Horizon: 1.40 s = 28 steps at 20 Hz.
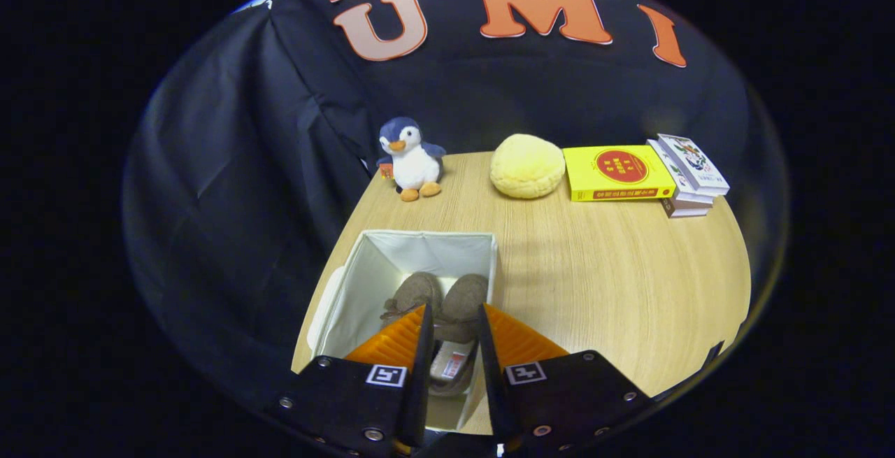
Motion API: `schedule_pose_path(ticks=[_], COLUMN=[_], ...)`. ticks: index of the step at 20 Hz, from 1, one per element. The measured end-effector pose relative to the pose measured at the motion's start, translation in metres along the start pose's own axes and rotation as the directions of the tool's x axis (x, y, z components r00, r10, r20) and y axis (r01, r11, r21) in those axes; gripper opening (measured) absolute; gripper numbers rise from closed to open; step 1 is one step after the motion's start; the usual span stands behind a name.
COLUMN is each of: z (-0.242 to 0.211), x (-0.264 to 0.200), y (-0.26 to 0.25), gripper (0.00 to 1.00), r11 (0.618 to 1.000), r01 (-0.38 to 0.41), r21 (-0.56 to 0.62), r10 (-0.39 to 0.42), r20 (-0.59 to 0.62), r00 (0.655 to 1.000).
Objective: Open the storage box then place both shoes into the box .Put the left shoe in first, then the right shoe, with the right side of both shoes facing outward in a uniform manner.
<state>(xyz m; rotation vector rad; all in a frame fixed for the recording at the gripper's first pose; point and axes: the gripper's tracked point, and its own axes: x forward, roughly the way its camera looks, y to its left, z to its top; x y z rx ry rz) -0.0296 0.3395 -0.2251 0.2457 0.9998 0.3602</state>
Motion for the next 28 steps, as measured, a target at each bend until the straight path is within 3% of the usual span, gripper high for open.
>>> schedule_pose_path(ticks=[5,9,12,17,20,28], z=[0.042,0.074,0.097,0.130,0.134,0.151], x=[-0.044,-0.084,-0.118,-0.176,-0.201,-0.239], y=[-0.053,-0.106,-0.147,-0.211,-0.244,-0.272], gripper=[0.53,0.62,0.70,0.80,0.84,0.87], r11=[1.000,0.999,0.997,0.986,0.978,0.973], r01=[0.017,0.050,0.079,0.164,0.207,0.232], r21=[-0.016,-0.005,0.011,0.015,0.033,0.007], r10=[-0.014,-0.046,-0.076,-0.138,-0.175,-0.160], r20=[0.166,0.315,0.428,0.616,0.671,0.744], r00=[0.986,0.948,0.901,0.776,0.720,0.649])
